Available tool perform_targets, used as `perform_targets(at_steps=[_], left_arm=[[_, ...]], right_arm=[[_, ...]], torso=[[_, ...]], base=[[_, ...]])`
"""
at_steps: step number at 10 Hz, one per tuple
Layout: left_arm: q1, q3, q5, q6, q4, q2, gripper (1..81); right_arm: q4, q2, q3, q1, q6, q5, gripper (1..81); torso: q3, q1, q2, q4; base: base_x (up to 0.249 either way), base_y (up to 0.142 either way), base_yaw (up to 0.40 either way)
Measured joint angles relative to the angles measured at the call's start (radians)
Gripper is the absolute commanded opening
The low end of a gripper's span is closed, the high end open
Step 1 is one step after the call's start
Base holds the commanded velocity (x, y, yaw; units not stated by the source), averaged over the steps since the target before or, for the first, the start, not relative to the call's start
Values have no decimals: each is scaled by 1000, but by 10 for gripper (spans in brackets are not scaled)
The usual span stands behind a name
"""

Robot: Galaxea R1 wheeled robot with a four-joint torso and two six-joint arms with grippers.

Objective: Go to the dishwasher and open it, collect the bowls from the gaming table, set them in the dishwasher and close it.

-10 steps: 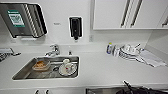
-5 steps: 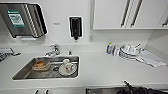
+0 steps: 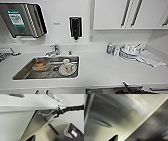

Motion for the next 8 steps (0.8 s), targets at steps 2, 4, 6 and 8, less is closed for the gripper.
perform_targets(at_steps=[2, 4, 6, 8], left_arm=[[0, -11, 13, 0, 0, 21, 811], [0, -29, 14, -3, 0, 24, 811], [0, -33, 15, -4, 0, 27, 811], [0, -33, 14, -4, 0, 27, 811]], right_arm=[[-25, -5, 8, -15, 3, 38, 811], [-35, -28, 43, -28, 10, 59, 811], [-69, -70, 105, -45, 10, 45, 811], [-126, -103, 155, -75, 6, 14, 811]], torso=[[0, 0, 0, 0], [0, 0, 0, 0], [0, 0, 0, 0], [0, 0, 0, 0]], base=[[0, 0, 0], [0, 0, 0], [0, 0, 0], [0, 0, 0]])
